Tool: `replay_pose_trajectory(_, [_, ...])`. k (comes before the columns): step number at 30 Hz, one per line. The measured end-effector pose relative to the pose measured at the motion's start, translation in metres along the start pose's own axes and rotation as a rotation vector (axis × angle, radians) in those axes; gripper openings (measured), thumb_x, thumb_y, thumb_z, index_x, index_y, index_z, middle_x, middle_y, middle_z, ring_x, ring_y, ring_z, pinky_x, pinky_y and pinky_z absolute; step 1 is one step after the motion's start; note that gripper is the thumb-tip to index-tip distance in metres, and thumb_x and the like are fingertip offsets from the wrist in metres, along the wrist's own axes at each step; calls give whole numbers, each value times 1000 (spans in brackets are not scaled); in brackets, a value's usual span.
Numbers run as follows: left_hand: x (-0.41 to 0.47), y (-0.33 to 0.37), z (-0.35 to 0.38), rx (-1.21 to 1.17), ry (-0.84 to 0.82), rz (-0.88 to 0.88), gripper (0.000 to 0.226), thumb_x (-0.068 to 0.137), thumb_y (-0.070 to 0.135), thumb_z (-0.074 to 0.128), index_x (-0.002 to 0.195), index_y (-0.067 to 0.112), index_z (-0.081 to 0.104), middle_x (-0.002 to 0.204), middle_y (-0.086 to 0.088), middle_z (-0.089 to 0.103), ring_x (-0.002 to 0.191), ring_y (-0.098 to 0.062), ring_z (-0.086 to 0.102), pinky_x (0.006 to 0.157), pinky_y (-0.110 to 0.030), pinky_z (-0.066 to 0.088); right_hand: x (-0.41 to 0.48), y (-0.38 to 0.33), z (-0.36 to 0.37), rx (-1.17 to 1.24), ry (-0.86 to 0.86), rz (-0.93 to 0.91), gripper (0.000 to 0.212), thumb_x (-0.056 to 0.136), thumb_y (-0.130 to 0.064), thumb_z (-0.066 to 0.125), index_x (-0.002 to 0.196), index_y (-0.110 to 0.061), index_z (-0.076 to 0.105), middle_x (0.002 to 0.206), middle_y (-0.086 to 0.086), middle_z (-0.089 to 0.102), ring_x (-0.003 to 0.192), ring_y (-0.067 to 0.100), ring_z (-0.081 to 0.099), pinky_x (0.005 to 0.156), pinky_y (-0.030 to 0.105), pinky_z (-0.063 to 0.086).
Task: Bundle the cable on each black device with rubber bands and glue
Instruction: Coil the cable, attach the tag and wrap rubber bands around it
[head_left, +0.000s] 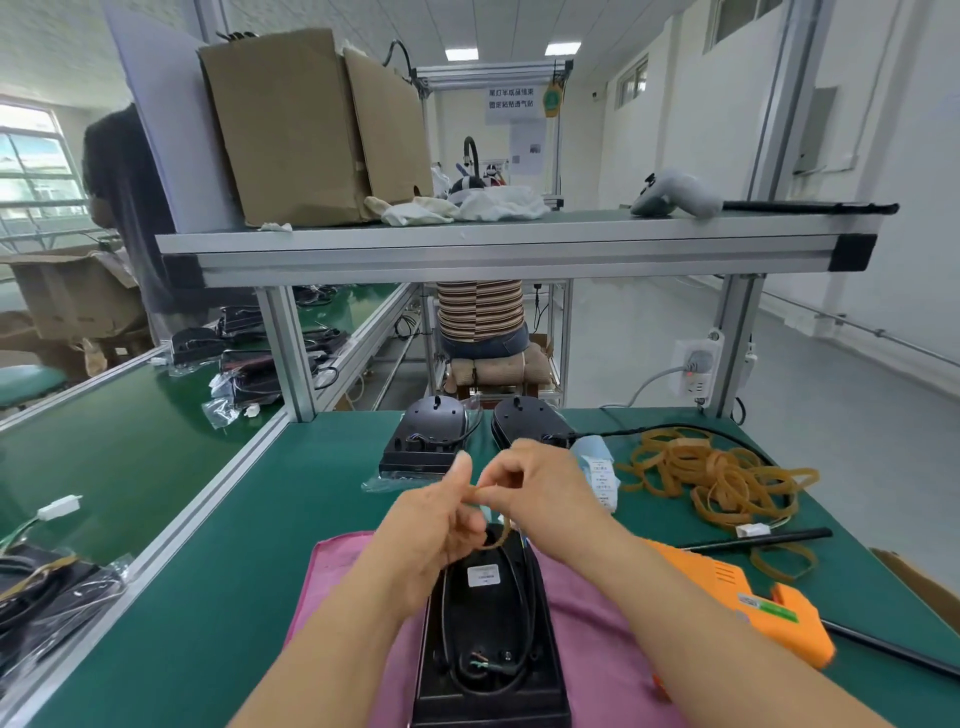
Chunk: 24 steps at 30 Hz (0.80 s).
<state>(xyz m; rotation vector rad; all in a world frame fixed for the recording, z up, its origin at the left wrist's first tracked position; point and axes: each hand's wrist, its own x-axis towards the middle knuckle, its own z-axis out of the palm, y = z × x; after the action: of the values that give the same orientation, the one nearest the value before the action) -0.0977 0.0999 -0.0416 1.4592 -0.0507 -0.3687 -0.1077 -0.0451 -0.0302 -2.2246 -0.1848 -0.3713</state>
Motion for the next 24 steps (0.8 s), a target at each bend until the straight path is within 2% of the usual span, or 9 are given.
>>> replay_pose_trajectory(2, [-4, 1, -11, -45, -53, -103, 29, 80, 41, 69, 87, 13, 70, 57, 2, 53, 51, -10, 50, 60, -23, 48, -3, 3, 5, 83, -59, -2, 16, 76, -24, 81, 68, -28, 69, 71, -9, 58, 62, -5, 52, 61, 13, 42])
replay_pose_trajectory(4, [-6, 1, -23, -100, -81, -206, 21, 76, 34, 72, 84, 15, 73, 56, 4, 53, 49, -9, 52, 65, -26, 48, -5, 9, 4, 147, -92, 74, 10, 79, -28, 77, 73, -28, 69, 74, -9, 66, 65, -4, 56, 66, 16, 48])
replay_pose_trajectory(6, [-7, 1, -38, -249, -56, -279, 19, 73, 35, 74, 72, 15, 75, 59, 4, 61, 50, -10, 59, 69, -29, 48, -1, 22, -2, -23, -54, 196, 18, 87, -34, 67, 75, -22, 65, 78, -5, 67, 70, 8, 58, 74, 31, 50])
replay_pose_trajectory(8, [-7, 0, -53, -443, -9, -316, 23, 74, 36, 73, 73, 14, 78, 70, 3, 70, 61, -12, 66, 73, -33, 49, 1, 33, -6, -320, -149, 312, 41, 93, -46, 54, 68, -14, 53, 75, 13, 60, 68, 19, 49, 73, 39, 47])
replay_pose_trajectory(11, [-6, -5, -66, -627, 10, -299, 31, 85, 38, 65, 96, 10, 73, 89, -2, 76, 75, -12, 68, 81, -35, 48, -4, 39, 0, -389, -399, 478, 60, 89, -71, 41, 63, -16, 45, 68, 4, 53, 64, 20, 50, 56, 31, 40])
replay_pose_trajectory(15, [-4, -14, -68, -606, 61, -256, 22, 84, 26, 65, 97, 9, 67, 76, -2, 74, 56, -10, 68, 78, -31, 47, -5, 40, 6, -299, -436, 507, 63, 76, -81, 50, 79, -19, 56, 83, -3, 57, 72, 13, 53, 59, 26, 39])
replay_pose_trajectory(17, [-1, -18, -68, -521, 115, -203, 19, 93, 26, 61, 100, 8, 65, 72, -2, 73, 55, -11, 66, 75, -32, 49, -4, 42, 8, -290, -431, 493, 64, 73, -80, 57, 89, -18, 59, 90, -4, 59, 76, 11, 53, 63, 26, 39])
replay_pose_trajectory(21, [2, -25, -72, -398, 140, -115, 36, 104, 30, 44, 109, 1, 64, 81, -11, 72, 63, -18, 64, 73, -35, 52, -4, 44, 9, -184, -397, 527, 57, 63, -69, 73, 89, -22, 56, 89, -10, 56, 74, 6, 51, 62, 25, 38])
replay_pose_trajectory(24, [-1, -25, -76, -436, 66, -104, 26, 100, 2, 40, 117, -5, 59, 99, -20, 74, 65, -21, 70, 63, -34, 60, -2, 45, 10, -89, -377, 575, 49, 57, -55, 84, 78, -20, 56, 77, -6, 55, 67, 11, 49, 59, 28, 35])
